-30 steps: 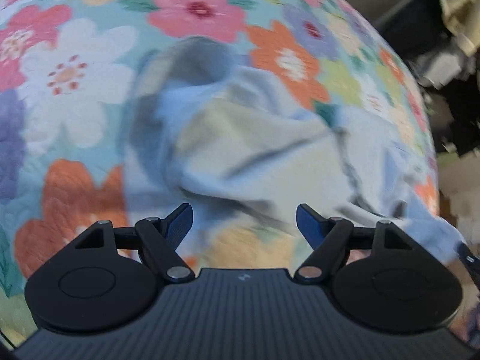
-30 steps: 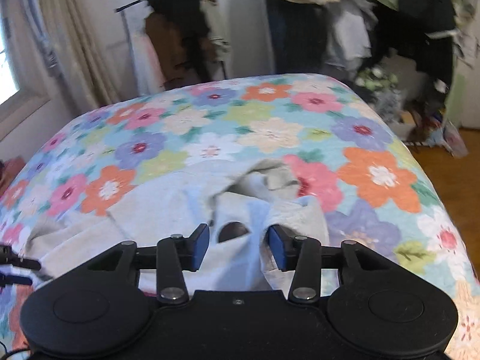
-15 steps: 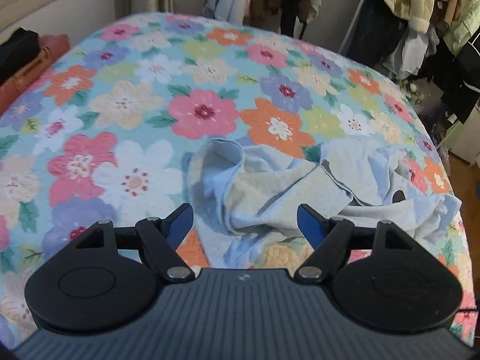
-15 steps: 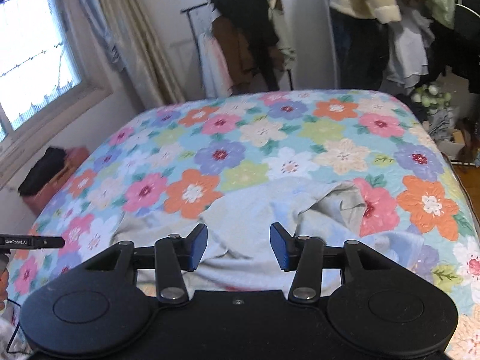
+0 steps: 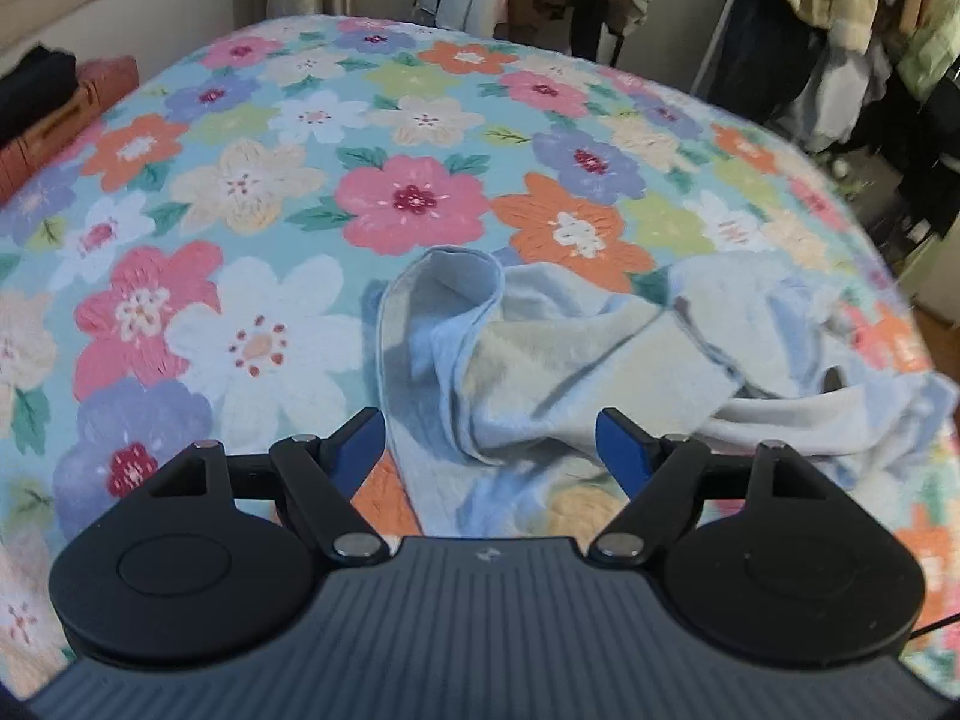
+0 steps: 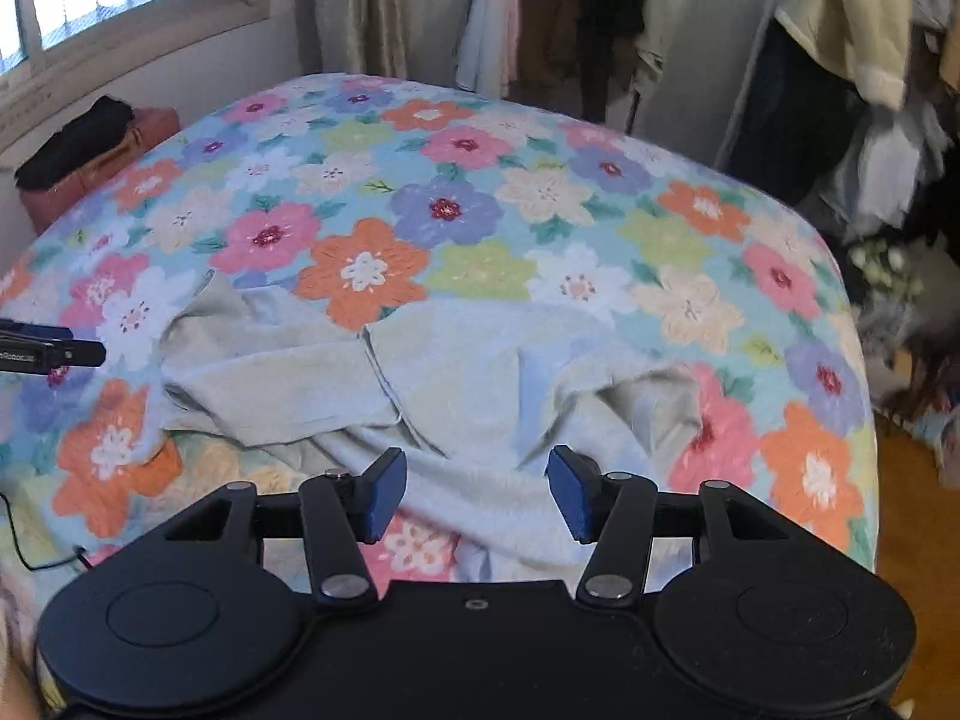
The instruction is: Fold clothes
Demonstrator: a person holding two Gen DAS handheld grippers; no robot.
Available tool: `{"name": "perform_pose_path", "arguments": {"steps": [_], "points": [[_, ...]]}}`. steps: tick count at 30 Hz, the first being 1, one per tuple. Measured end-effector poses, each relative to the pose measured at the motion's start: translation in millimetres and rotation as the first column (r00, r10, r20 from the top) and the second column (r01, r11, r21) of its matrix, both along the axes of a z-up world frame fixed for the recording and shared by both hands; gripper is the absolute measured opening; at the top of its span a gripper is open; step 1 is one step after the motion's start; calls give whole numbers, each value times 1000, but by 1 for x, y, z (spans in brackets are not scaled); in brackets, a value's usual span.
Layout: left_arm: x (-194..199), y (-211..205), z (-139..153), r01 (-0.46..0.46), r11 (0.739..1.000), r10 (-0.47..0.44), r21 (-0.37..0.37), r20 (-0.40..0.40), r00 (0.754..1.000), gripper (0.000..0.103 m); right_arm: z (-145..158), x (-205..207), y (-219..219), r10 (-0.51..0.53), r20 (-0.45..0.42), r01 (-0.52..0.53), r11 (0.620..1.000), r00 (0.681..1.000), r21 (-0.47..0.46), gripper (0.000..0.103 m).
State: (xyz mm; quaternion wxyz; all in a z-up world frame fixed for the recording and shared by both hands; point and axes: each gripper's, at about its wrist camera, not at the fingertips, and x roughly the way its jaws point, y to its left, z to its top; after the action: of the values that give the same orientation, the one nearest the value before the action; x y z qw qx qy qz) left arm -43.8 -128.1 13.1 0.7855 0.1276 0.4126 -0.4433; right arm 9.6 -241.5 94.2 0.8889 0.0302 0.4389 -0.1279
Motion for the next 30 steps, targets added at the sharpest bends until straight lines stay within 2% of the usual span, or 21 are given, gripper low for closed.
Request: {"name": "perform_pose_path", "arguments": {"steps": [6, 8, 11, 13, 15, 17, 18, 19, 20, 21, 25, 28, 30], "points": [[12, -43, -27, 46, 999, -46, 10, -29, 999, 81, -49, 68, -39, 1, -129, 4, 999, 992, 40, 58], [18, -53, -41, 44, 999, -44, 25, 0, 999, 85, -68, 87, -61, -36, -118, 44, 996, 992, 71, 58], [27, -63, -64, 42, 996, -42, 79, -1, 999, 85, -101, 103, -97, -82, -64, 93, 979, 995, 181, 58], [35, -67, -77, 72, 995, -70, 67, -38, 997, 85, -123, 107, -117, -119, -43, 126, 957, 992, 262, 58], [45, -72, -89, 62, 998, -59, 34, -86, 995, 85, -143, 110, -131, -140, -39, 145, 937, 989, 318, 58], [53, -83, -102, 77, 997, -76, 5, -123, 990, 80, -159, 118, -137, -139, -32, 141, 928, 990, 346, 58], [54, -89, -106, 99, 995, -98, 1, -118, 988, 58, -164, 123, -139, -133, -30, 136, 930, 991, 342, 57], [53, -96, -109, 128, 992, -127, 0, -106, 986, 24, -169, 129, -139, -121, -31, 125, 938, 992, 322, 49], [51, -103, -110, 151, 988, -150, 1, -100, 984, 11, -173, 136, -140, -106, -31, 111, 947, 994, 303, 9], [52, -107, -106, 162, 987, -162, -5, -100, 982, 9, -171, 142, -143, -84, -24, 87, 955, 996, 282, 2], [69, -112, -51, 139, 980, -139, -142, 13, 990, 8, -130, 168, -161, -100, 128, 75, 979, 987, 187, 2], [99, -121, -14, 126, 962, -124, -244, 23, 992, 8, -89, 195, -187, -173, 209, 140, 977, 963, 163, 2], [120, -139, -1, 104, 962, -97, -252, 38, 995, 8, -67, 215, -200, -206, 241, 179, 976, 948, 127, 2]]}}
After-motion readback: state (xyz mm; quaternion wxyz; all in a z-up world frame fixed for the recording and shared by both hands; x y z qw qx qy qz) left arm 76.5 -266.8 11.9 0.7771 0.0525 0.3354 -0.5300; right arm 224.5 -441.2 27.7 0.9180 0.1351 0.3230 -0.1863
